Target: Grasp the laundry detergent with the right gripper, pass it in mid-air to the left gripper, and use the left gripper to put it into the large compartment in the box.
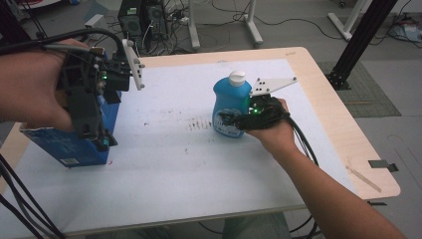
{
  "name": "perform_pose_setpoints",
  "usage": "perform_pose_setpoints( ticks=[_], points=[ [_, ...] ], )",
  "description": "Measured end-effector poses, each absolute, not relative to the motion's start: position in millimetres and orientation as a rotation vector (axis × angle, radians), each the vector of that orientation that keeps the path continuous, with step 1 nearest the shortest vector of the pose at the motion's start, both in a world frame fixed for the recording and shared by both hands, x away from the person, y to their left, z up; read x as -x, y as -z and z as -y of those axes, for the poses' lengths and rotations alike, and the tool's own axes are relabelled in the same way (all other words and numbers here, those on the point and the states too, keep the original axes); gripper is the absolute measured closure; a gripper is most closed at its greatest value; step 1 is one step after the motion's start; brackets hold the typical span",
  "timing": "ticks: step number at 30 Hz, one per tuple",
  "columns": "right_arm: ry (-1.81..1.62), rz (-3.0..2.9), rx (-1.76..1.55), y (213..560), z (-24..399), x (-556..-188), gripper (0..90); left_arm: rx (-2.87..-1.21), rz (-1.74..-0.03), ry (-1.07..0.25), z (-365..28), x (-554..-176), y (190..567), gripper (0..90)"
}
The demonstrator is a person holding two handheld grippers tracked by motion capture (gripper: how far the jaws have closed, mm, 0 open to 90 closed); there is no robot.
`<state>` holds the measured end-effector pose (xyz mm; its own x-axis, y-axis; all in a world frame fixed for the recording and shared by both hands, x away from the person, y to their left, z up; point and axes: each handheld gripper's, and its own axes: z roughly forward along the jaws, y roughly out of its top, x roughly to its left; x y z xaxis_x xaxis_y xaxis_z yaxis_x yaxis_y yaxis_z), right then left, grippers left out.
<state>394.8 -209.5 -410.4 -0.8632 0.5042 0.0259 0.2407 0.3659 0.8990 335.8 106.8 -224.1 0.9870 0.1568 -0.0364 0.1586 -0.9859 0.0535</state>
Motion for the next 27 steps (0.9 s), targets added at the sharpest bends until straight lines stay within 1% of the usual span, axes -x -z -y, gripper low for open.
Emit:
perform_pose_setpoints(
  ticks=[9,14,21,27],
  points=[
    [-1.535,-2.441,-0.572,384.4,203.4,-381.2,45.2,-3.071,-0.249,0.046,-102.3,-339.0,222.1,1.7],
    [-1.558,-2.486,-0.484,373.6,192.1,-370.1,45.0,-3.07,-0.232,0.015,-97.4,-339.4,220.0,1.7],
    [-1.59,-2.55,-0.372,365.6,173.0,-357.1,44.9,-3.07,-0.195,0.014,-88.6,-339.0,220.5,1.7],
    [-1.584,-2.617,-0.286,367.1,158.3,-349.6,45.0,-3.065,-0.183,0.03,-81.9,-337.5,220.3,1.7]
  ],
)
